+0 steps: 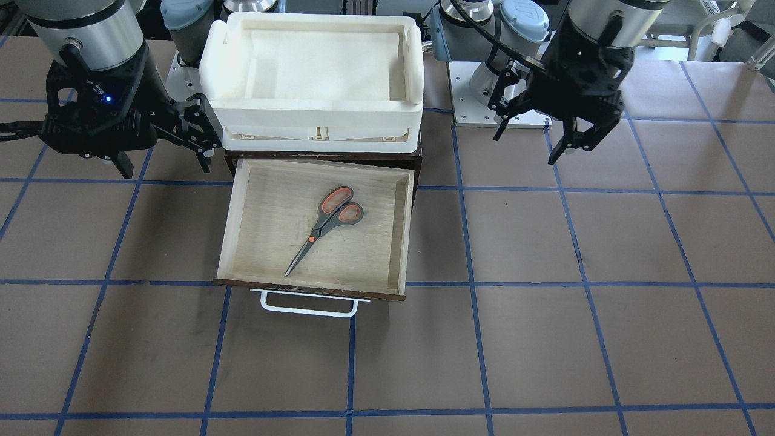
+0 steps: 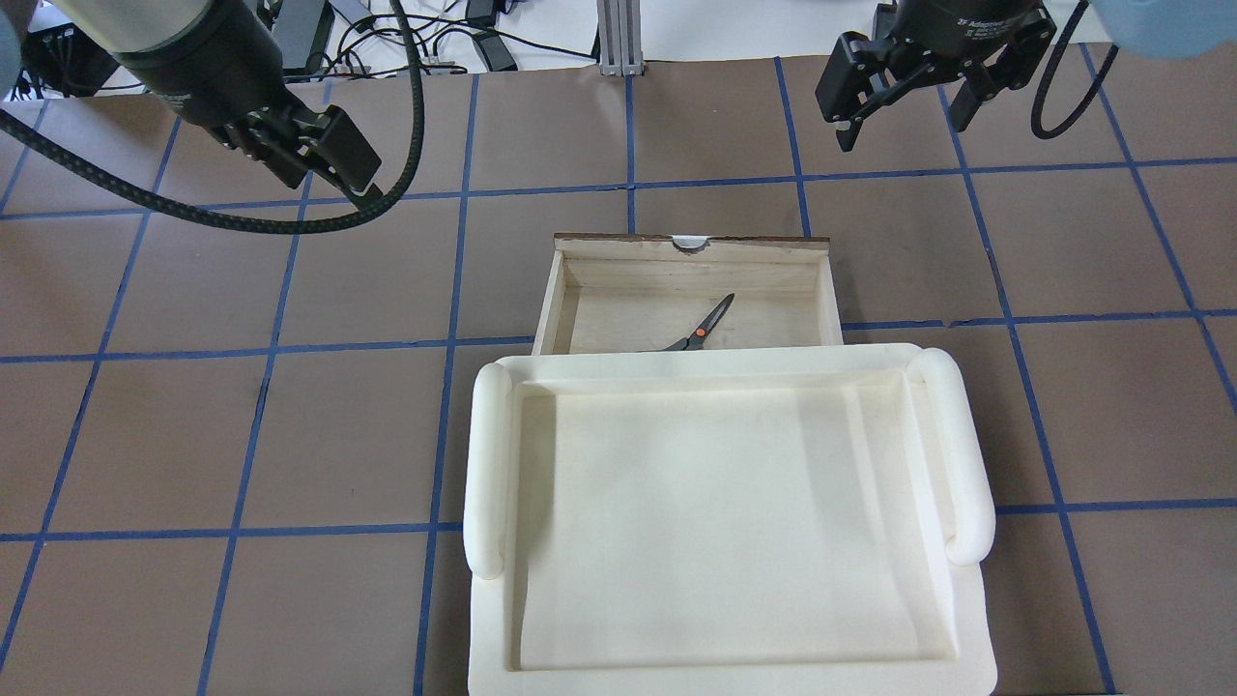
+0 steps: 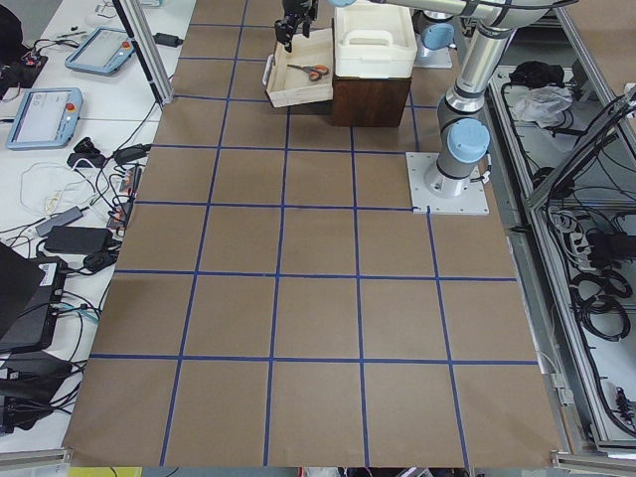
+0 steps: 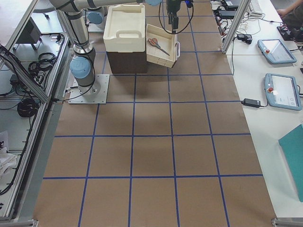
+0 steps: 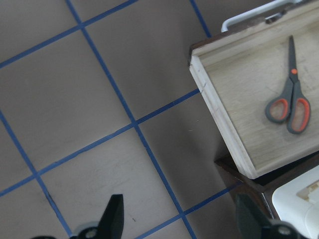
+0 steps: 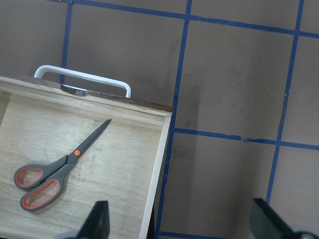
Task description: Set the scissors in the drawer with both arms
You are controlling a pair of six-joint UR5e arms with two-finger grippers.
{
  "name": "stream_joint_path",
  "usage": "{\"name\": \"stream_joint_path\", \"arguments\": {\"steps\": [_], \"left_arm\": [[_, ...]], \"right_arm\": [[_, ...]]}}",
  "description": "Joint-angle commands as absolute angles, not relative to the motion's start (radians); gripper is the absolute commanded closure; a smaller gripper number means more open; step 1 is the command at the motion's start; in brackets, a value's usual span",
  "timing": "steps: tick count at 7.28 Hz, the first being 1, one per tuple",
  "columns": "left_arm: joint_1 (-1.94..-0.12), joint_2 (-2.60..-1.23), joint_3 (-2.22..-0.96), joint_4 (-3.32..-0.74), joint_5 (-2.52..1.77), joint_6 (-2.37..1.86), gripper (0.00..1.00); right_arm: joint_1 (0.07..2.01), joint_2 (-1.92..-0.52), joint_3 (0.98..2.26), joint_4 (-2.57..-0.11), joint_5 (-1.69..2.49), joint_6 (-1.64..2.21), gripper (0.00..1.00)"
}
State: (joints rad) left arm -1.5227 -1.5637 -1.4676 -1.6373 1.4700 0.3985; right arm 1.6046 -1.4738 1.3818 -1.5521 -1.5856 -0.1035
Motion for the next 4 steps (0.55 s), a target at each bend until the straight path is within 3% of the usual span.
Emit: {"name": "stream_joint_path", "arguments": {"steps": [1, 4], "left_arm": [[-1.496, -1.549, -1.512, -1.620, 1.505, 0.089, 0.18], [-1.508, -1.551, -1.523, -1.562, 1.516, -0.137, 0.18]], "right_arm": [[1.605, -1.483, 1.382, -1.560, -1.580, -0.095, 0.00], [1.603, -1.491, 1.382, -1.583, -1.589, -0.094, 0.00]]}}
